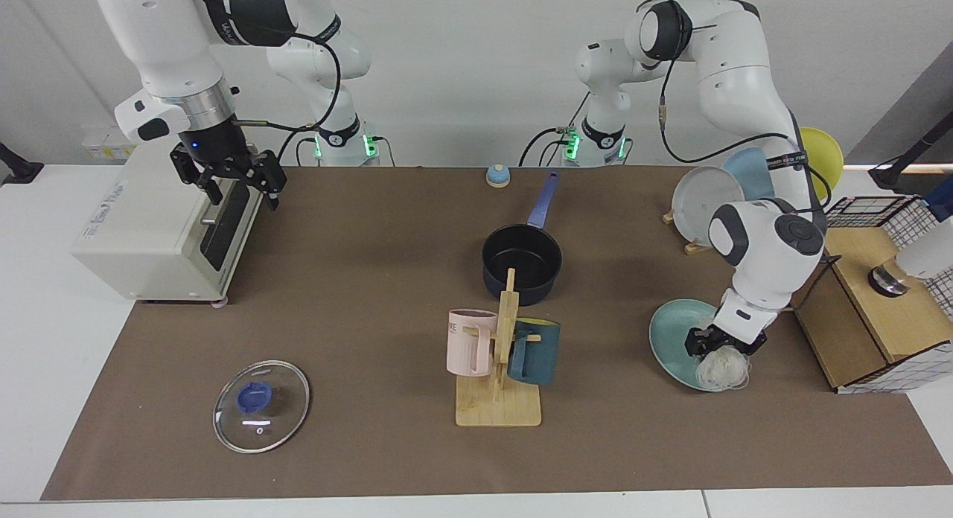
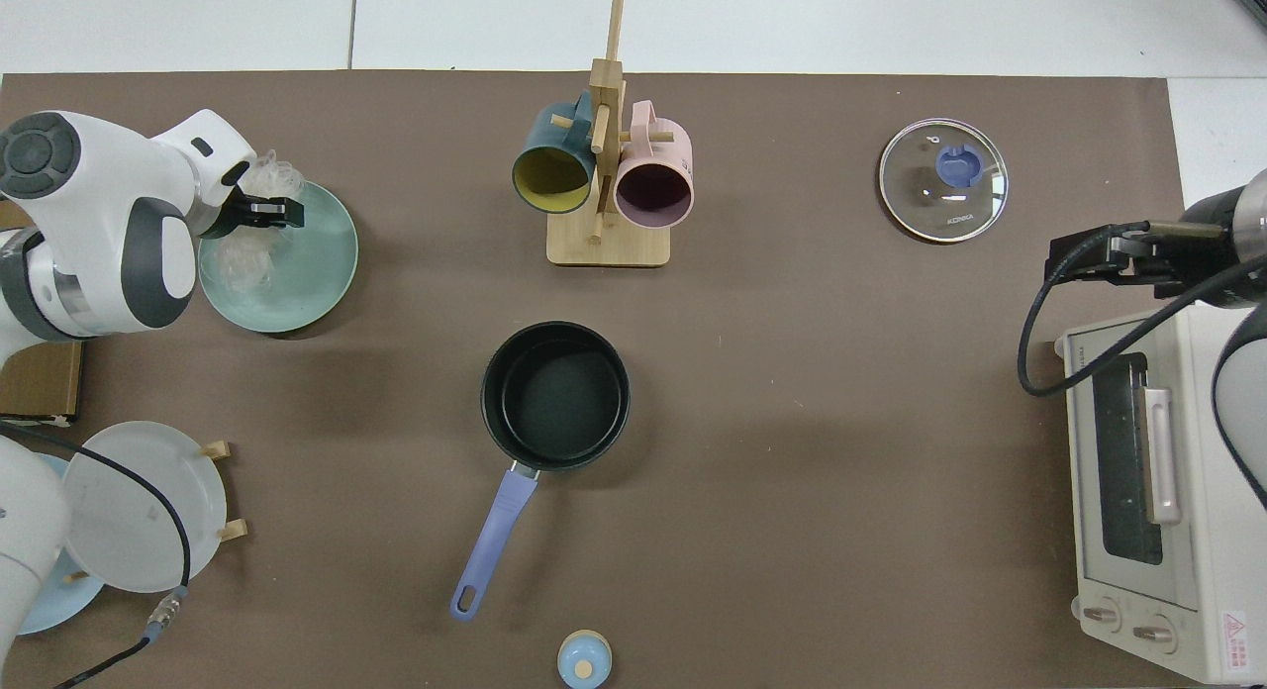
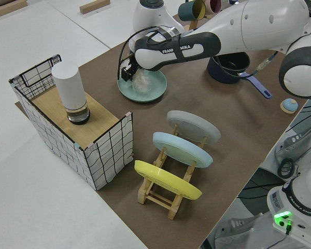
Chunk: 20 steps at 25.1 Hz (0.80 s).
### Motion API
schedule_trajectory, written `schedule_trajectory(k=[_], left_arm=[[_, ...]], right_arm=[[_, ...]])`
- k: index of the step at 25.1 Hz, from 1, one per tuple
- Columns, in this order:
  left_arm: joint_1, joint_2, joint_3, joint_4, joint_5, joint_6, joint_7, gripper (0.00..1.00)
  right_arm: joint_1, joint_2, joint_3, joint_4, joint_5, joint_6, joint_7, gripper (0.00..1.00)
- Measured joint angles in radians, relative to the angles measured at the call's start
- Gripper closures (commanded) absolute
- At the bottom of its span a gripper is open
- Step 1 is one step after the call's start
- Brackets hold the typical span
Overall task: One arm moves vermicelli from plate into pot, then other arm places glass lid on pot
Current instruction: 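Grasp the white vermicelli with the left gripper and lift it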
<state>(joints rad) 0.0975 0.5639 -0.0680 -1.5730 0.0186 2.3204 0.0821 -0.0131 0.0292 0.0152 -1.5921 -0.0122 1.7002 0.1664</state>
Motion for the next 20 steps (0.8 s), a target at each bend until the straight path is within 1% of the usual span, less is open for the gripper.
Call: schedule_trajectory(k=[5, 9, 13, 15, 17, 20], left_arm=[[-0.002, -0.077, -0.005, 0.021, 0.002, -0.118, 0.002, 1.00], [-0.002, -0.165, -0.015, 0.022, 0.002, -0.234, 0.002, 1.00], [-0.004, -0.235, -0.040, 0.020, 0.002, -0.344, -0.006, 1.00], [-0.021, -0.271, -0.054, 0.016, 0.002, -0.393, -0.041, 1.00], [-0.044, -0.290, -0.059, 0.010, 0.002, -0.428, -0.078, 1.00], [-0.105, -0.313, -0.062, -0.012, 0.002, -0.452, -0.168, 1.00]], right_arm=[[0.001, 0.021, 0.002, 0.026, 0.000, -0.001, 0.000, 0.01], [0.000, 0.033, 0.001, 0.039, -0.001, -0.001, 0.000, 0.01], [-0.002, 0.061, 0.001, 0.073, -0.025, -0.002, -0.001, 0.01], [-0.001, 0.111, 0.002, 0.137, -0.048, -0.013, -0.009, 0.00], [0.000, 0.170, 0.002, 0.208, -0.055, -0.020, -0.021, 0.01], [0.000, 0.287, 0.001, 0.321, -0.057, -0.021, -0.038, 0.00]])
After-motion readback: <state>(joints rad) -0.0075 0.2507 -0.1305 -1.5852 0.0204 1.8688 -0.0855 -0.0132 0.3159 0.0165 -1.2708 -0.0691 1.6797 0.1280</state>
